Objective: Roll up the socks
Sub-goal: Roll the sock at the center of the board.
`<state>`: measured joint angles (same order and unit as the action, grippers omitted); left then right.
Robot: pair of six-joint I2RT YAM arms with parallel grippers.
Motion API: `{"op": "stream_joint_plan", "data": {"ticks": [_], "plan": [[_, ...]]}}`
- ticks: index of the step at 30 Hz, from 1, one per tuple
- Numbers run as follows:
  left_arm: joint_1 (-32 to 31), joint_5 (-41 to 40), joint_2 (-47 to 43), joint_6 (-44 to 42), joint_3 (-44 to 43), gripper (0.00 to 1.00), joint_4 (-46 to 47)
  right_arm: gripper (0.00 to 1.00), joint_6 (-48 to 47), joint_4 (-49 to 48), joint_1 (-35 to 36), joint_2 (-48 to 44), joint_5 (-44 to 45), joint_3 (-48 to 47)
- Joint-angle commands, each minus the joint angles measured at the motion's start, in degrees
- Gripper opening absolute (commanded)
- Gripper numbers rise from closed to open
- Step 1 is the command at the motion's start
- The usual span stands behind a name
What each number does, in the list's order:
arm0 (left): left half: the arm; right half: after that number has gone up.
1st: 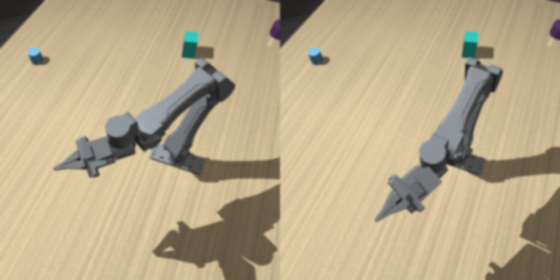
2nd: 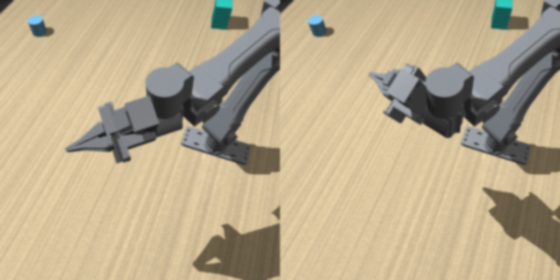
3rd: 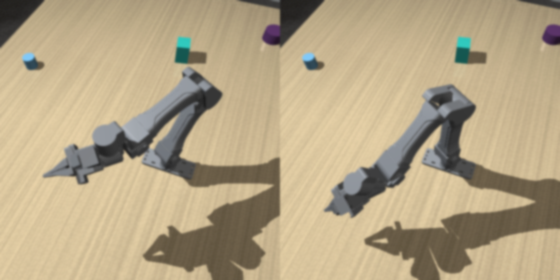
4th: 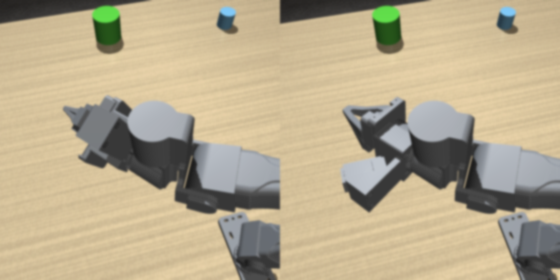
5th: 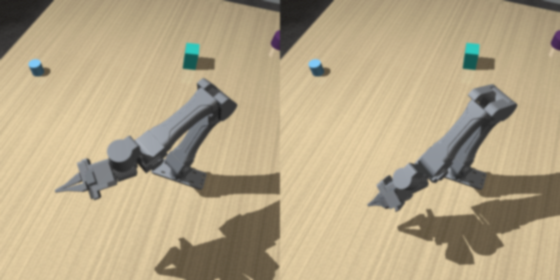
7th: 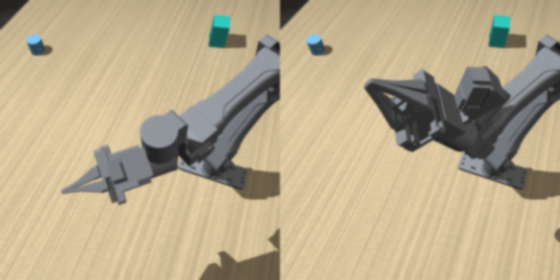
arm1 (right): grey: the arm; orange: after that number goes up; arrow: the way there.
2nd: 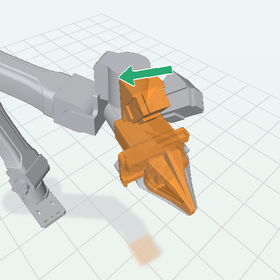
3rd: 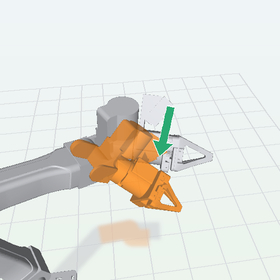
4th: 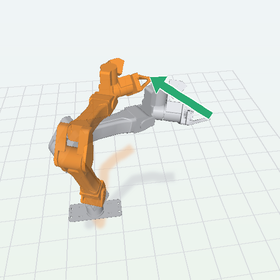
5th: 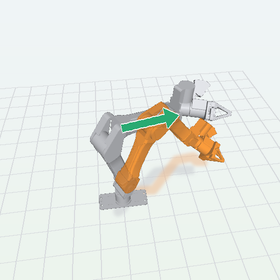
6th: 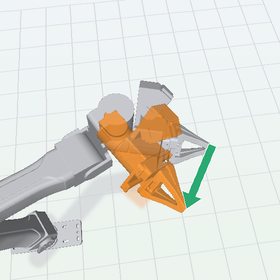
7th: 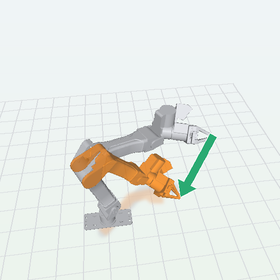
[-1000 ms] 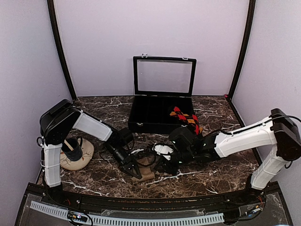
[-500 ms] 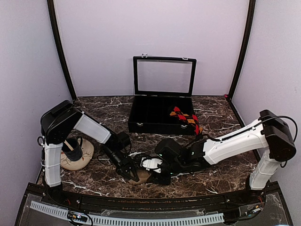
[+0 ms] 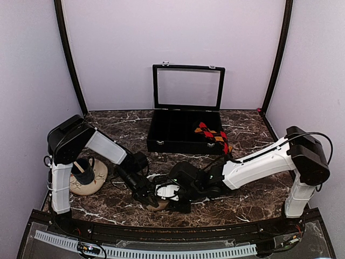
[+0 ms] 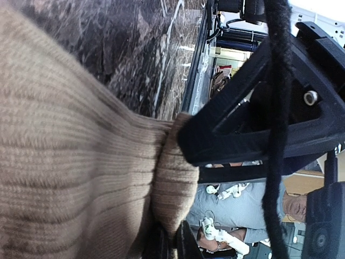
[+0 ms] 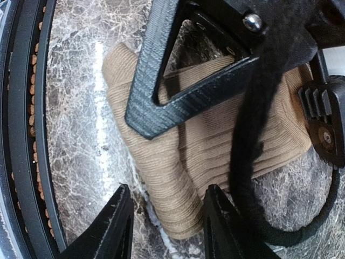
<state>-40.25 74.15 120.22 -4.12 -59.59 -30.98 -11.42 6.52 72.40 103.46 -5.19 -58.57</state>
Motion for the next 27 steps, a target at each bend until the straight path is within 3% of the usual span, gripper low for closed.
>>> {"op": "stream_joint_plan", "data": {"ticks": [1,6,12,16,21,27], "plan": [[0.5,-0.2,1.4,-2.7,0.7,0.00,-3.4,0.40,-2.3,-0.2,0.6,1.8,0.4,-2.4],[0.9,-0.1,1.9,-3.9,0.6,0.00,-4.4,0.32,-2.6,0.2,0.6,3.1,0.4,-2.9],[1.2,-0.3,2.2,-4.2,0.7,0.00,-4.5,0.12,-2.6,1.0,0.4,4.1,-0.4,-3.0],[1.4,-1.5,2.1,-3.8,0.4,0.00,-4.6,0.03,-2.5,1.8,0.2,4.3,-1.4,-3.5],[1.6,-5.5,-0.5,0.4,0.6,0.00,-0.8,0.00,-2.5,3.3,0.3,4.6,-2.4,-4.1],[3.9,-8.7,-7.7,9.3,4.3,0.09,9.5,0.00,-1.3,4.2,0.1,3.5,-1.0,-3.1]]}}
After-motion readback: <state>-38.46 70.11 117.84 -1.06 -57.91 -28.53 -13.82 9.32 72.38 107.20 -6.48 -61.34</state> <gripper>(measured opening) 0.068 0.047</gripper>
